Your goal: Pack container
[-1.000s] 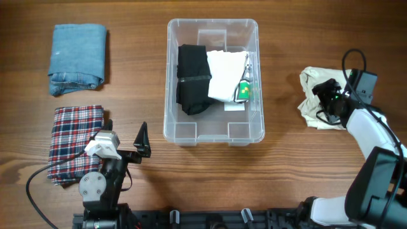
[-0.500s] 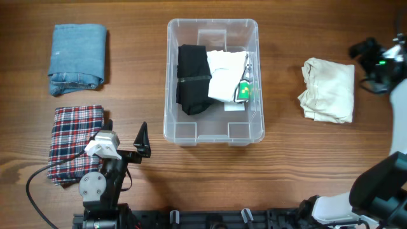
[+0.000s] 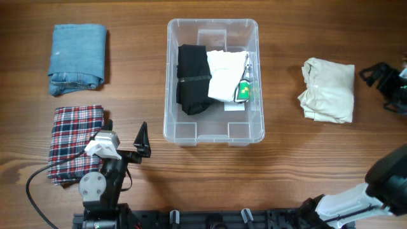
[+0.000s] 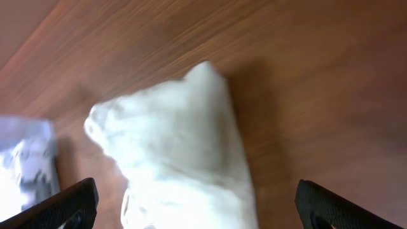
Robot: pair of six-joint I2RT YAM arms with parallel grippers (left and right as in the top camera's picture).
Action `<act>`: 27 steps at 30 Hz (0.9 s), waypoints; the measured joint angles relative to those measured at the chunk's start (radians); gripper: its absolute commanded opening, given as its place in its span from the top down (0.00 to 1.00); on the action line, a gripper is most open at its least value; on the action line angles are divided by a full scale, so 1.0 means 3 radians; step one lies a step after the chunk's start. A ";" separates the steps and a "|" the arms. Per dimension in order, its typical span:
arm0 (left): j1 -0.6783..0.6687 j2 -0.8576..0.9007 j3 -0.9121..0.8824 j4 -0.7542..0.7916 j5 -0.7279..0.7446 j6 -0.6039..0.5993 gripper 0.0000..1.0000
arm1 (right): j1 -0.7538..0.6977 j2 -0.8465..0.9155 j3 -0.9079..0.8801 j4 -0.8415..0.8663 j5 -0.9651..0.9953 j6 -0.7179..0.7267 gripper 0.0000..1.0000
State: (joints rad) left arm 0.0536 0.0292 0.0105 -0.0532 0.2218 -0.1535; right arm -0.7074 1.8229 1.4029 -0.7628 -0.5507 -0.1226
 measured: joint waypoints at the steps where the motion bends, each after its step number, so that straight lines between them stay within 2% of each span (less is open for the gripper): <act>1: 0.0000 0.0000 0.0000 0.0000 0.0000 0.0000 0.00 | 0.0005 0.0050 0.0000 -0.0008 -0.0056 -0.0064 0.00; 11: 0.0000 0.0000 0.0000 0.0000 0.0000 0.0000 0.00 | -0.0005 0.0559 -0.0001 -0.0005 -0.0259 -0.0398 0.00; 27: 0.0000 0.0000 0.0000 0.0000 0.0000 0.0000 0.00 | -0.0017 0.0842 -0.0001 -0.0031 -0.0435 -0.0635 0.00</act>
State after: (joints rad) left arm 0.0536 0.0292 0.0105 -0.0532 0.2218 -0.1535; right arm -0.7124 2.0754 1.4025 -0.7719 -0.6811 -0.3130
